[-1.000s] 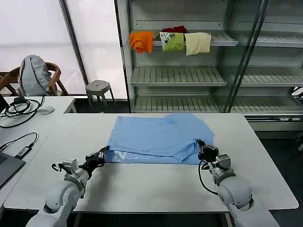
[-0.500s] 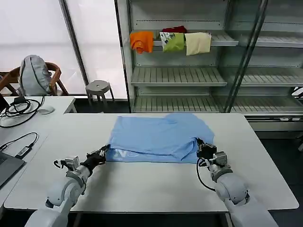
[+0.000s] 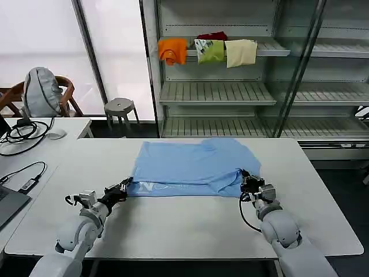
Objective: Fold and organize the clothes.
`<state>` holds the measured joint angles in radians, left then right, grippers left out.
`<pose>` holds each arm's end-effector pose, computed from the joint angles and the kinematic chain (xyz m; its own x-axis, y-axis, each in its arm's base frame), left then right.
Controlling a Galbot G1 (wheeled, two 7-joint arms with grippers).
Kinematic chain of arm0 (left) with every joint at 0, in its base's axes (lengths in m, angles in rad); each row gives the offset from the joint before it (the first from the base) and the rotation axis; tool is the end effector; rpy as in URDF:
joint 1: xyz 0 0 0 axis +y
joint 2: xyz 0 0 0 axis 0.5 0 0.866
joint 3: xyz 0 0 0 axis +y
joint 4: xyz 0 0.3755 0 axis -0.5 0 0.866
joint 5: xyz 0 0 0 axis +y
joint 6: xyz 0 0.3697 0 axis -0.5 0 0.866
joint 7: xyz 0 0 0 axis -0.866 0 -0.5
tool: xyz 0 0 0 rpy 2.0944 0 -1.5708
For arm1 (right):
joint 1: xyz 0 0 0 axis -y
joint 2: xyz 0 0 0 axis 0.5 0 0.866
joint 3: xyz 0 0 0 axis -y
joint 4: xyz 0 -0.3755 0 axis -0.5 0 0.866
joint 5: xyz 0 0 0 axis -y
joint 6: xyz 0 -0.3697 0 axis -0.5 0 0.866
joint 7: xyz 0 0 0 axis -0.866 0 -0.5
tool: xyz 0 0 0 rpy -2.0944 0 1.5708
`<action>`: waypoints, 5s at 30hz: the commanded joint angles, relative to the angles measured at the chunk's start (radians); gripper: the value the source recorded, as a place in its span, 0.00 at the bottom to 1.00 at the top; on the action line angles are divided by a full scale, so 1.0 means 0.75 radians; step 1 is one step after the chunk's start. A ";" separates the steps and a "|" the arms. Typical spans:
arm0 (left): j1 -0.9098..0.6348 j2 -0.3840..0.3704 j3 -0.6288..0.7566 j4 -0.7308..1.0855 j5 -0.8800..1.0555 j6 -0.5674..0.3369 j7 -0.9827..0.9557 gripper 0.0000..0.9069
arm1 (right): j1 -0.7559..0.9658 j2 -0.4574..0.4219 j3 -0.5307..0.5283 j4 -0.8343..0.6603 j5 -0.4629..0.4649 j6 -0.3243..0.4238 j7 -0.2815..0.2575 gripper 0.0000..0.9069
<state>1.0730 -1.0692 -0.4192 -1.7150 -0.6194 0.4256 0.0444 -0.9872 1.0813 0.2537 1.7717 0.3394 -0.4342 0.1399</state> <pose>0.3560 0.1216 -0.3103 -0.9022 0.2420 0.3569 0.2049 0.9689 -0.1388 0.3672 -0.0566 -0.2902 -0.9501 -0.1158 0.2898 -0.1763 0.9654 -0.1920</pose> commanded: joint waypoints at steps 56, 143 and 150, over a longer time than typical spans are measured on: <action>0.173 0.091 0.020 -0.214 0.063 0.201 -0.222 0.01 | -0.349 -0.080 0.193 0.217 0.248 -0.155 0.106 0.00; -0.190 0.303 0.023 0.057 -0.076 0.163 -0.024 1.00 | 0.695 0.176 -0.406 -0.290 0.404 -0.196 0.402 1.00; -0.293 0.254 0.109 0.181 -0.071 0.172 0.002 1.00 | 0.756 0.212 -0.394 -0.518 0.398 -0.195 0.386 1.00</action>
<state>1.0060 -0.8736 -0.4190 -1.7497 -0.6438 0.5451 0.0229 -0.5780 1.1864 0.0400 1.5868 0.6126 -0.5736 0.4096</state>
